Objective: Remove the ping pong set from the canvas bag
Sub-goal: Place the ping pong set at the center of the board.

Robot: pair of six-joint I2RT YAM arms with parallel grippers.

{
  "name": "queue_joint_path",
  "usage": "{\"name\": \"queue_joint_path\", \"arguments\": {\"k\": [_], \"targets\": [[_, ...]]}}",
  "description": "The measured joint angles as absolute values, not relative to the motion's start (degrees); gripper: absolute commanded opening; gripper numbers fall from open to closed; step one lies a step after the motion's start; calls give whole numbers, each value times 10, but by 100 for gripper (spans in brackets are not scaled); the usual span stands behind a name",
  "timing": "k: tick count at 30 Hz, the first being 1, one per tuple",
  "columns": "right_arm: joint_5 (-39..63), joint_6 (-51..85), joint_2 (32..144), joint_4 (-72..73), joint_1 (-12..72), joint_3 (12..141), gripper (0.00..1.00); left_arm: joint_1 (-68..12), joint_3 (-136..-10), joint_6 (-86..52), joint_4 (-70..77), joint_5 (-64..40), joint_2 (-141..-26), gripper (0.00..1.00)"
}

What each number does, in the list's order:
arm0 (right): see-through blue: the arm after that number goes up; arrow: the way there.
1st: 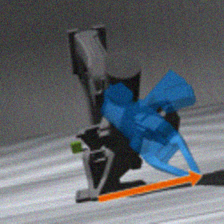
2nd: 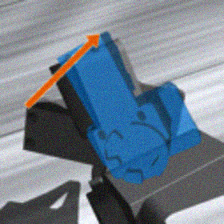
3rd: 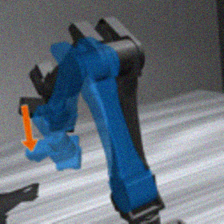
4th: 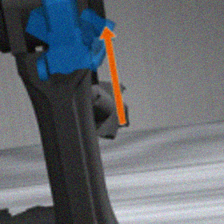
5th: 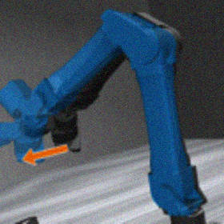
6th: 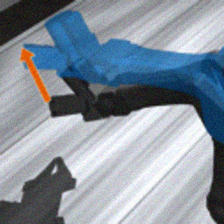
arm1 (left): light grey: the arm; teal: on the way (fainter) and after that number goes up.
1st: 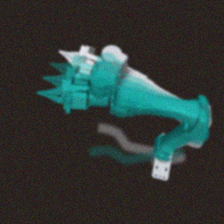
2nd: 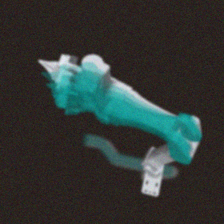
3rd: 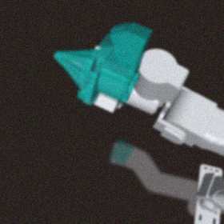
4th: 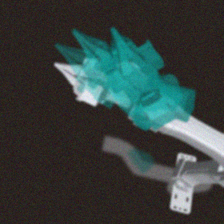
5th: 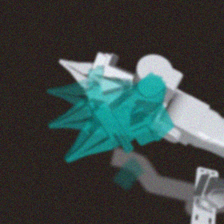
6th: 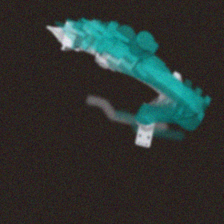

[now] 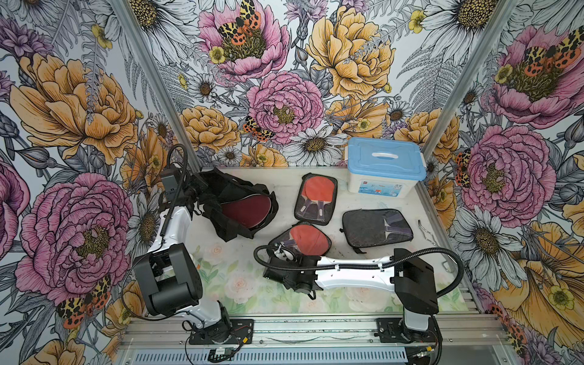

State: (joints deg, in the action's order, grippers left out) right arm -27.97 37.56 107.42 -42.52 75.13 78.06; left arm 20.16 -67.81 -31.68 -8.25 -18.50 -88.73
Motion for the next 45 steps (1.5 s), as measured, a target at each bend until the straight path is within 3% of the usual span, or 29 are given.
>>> {"name": "queue_joint_path", "arguments": {"k": [22,26,33,39,45], "targets": [[-269,396,1093,-501,761,712,0,197,-678,-317,-82,-185,-887,0],[-260,394,1098,-510,753,710,15,195,-678,-316,-82,-185,-887,0],[-203,380,1115,-512,744,750,66,191,-678,-316,-82,-184,-887,0],[-187,361,1112,-507,739,786,80,189,-678,-316,-82,-183,-887,0],[-188,344,1044,-496,719,802,85,186,-678,-313,-82,-183,-887,0]]}}
